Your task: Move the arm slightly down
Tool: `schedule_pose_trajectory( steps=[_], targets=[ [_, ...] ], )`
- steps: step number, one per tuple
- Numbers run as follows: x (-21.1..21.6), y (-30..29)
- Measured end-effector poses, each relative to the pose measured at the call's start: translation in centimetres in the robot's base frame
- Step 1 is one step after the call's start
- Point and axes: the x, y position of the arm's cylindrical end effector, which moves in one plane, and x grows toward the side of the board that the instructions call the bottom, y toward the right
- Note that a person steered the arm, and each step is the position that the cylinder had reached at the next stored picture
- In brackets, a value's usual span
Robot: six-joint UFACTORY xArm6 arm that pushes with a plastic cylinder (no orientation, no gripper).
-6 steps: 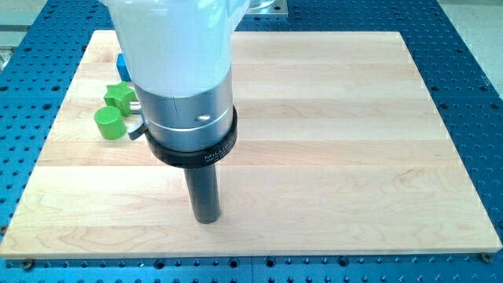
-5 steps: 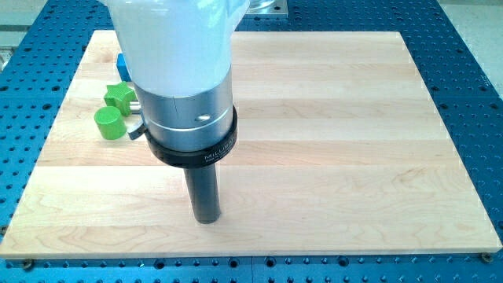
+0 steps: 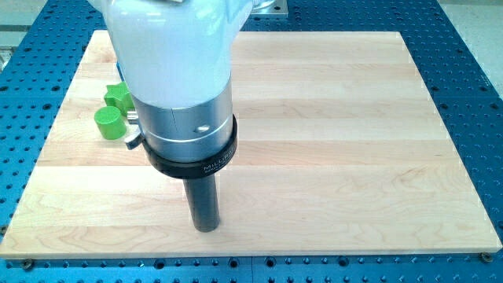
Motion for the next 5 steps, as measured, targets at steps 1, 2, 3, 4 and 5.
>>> schedule_pose_trajectory(
  steps=[1,2,3,4,5],
  targets=[
    [0.0,0.0],
    [0.3,0.1],
    [0.3,0.1],
    [0.3,0.1],
    [-0.8,0.1]
  ],
)
